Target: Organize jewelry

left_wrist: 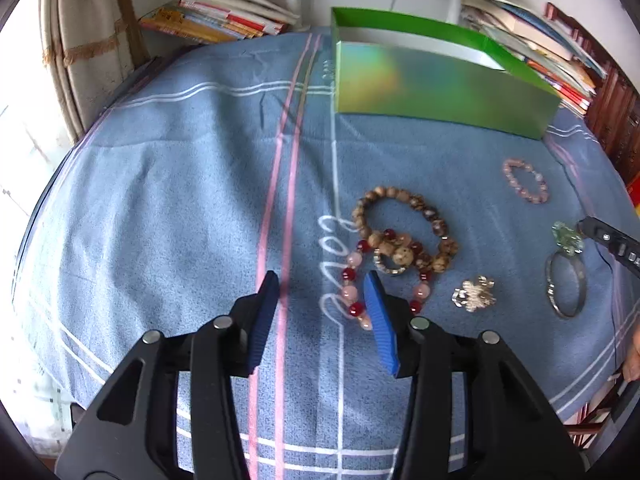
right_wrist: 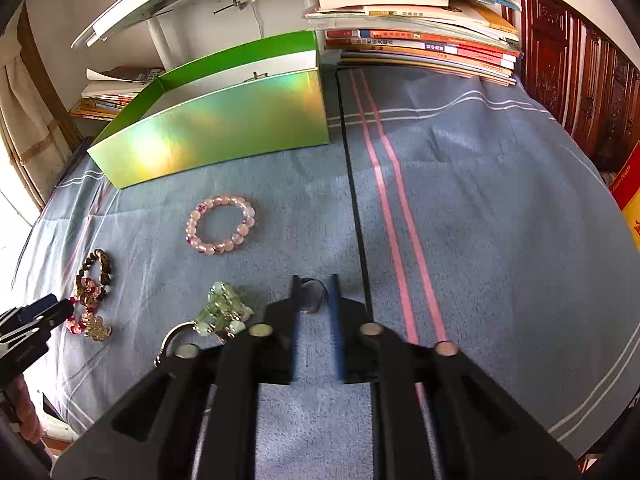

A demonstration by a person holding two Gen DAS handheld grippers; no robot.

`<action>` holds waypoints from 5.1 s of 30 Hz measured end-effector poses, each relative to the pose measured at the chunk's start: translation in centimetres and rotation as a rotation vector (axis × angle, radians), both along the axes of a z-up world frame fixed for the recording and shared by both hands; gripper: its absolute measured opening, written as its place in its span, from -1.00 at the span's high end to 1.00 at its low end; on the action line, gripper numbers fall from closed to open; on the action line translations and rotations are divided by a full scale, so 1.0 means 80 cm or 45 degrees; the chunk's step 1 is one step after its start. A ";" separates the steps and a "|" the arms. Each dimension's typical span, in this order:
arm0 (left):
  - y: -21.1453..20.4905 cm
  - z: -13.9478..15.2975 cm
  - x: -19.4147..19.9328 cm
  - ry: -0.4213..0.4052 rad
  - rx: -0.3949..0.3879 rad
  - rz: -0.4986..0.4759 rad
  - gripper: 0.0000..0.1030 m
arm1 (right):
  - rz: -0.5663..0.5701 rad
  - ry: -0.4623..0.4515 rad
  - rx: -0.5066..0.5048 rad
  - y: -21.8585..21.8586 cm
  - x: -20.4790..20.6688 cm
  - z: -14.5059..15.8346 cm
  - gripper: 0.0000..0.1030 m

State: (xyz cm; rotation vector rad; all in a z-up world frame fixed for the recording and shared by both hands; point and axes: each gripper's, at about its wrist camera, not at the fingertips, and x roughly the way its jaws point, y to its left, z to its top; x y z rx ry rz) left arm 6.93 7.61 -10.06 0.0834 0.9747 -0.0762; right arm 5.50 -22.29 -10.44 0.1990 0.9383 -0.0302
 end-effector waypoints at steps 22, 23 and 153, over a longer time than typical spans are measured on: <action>-0.019 0.010 0.060 0.066 -0.085 -0.023 0.01 | 0.081 -0.047 0.015 0.025 0.027 0.023 0.37; -0.019 0.009 0.063 0.069 -0.085 -0.018 0.03 | 0.096 -0.046 0.009 0.030 0.034 0.023 0.37; -0.085 -0.008 -0.017 -0.006 -0.013 -0.233 0.57 | 0.246 -0.119 0.024 0.076 0.012 0.041 0.87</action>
